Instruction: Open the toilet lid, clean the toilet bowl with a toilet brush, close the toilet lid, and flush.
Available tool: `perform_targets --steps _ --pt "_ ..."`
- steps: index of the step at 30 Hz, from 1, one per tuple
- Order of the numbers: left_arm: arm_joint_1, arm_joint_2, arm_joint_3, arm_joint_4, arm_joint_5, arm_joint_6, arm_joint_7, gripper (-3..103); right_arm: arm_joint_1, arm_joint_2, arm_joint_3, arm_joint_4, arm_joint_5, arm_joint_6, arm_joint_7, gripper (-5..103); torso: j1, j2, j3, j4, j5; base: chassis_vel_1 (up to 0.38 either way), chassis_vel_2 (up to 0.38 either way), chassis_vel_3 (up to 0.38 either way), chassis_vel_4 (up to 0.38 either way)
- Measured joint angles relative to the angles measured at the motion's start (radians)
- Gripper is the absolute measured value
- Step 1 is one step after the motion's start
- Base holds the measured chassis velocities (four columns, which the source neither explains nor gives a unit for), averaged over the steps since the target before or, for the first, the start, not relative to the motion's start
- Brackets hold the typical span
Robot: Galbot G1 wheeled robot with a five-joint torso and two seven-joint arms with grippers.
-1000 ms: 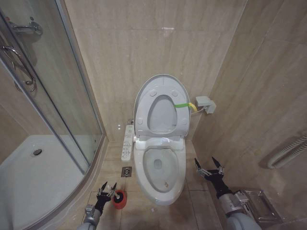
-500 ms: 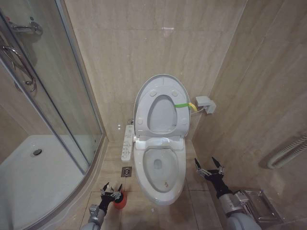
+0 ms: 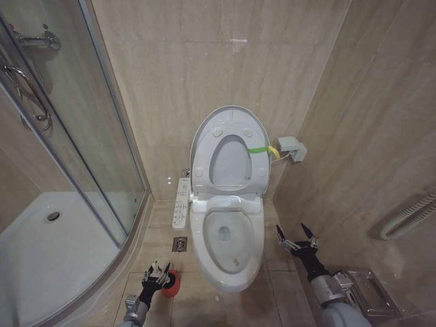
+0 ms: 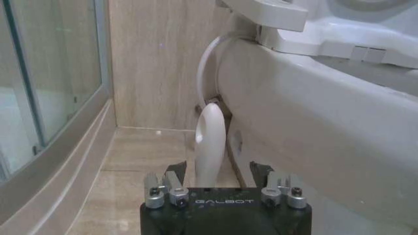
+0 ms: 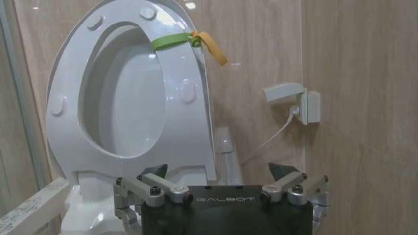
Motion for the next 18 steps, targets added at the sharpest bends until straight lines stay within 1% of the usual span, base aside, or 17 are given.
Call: perform_targets --steps 1,7,8,15,16,18 --pt "0.0 0.0 -0.001 0.0 0.002 -0.001 0.0 61 0.0 0.0 0.0 0.0 0.0 0.0 0.0 100 0.0 0.0 0.0 0.0 0.0 0.0 0.0 0.0 0.0" --pt "0.001 0.003 -0.006 0.002 0.013 -0.006 0.009 61 0.0 0.0 0.0 0.0 0.0 0.0 0.0 100 0.0 0.0 0.0 0.0 -0.0001 0.0 0.0 0.0 0.0" --pt "0.0 0.005 -0.008 0.002 0.014 -0.007 0.011 34 0.0 0.0 0.0 0.0 0.0 0.0 0.0 100 0.0 0.0 0.0 0.0 0.0 0.0 0.0 0.0 0.0" --pt "0.003 0.014 -0.012 0.001 0.017 -0.009 0.023 34 0.0 0.0 0.0 0.0 0.0 0.0 0.0 100 0.0 0.0 0.0 0.0 -0.0002 0.0 0.0 0.0 0.0" --pt "0.005 0.016 -0.013 -0.001 0.017 -0.009 0.023 19 0.0 0.0 0.0 0.0 0.0 0.0 0.0 100 0.0 0.0 0.0 -0.0001 -0.0003 0.0 0.0 0.0 0.0" --pt "0.006 0.016 -0.013 -0.002 0.017 -0.009 0.023 19 0.0 0.0 0.0 0.0 0.0 0.0 0.0 100 0.0 0.0 0.0 -0.0001 -0.0002 0.0 0.0 0.0 0.0"
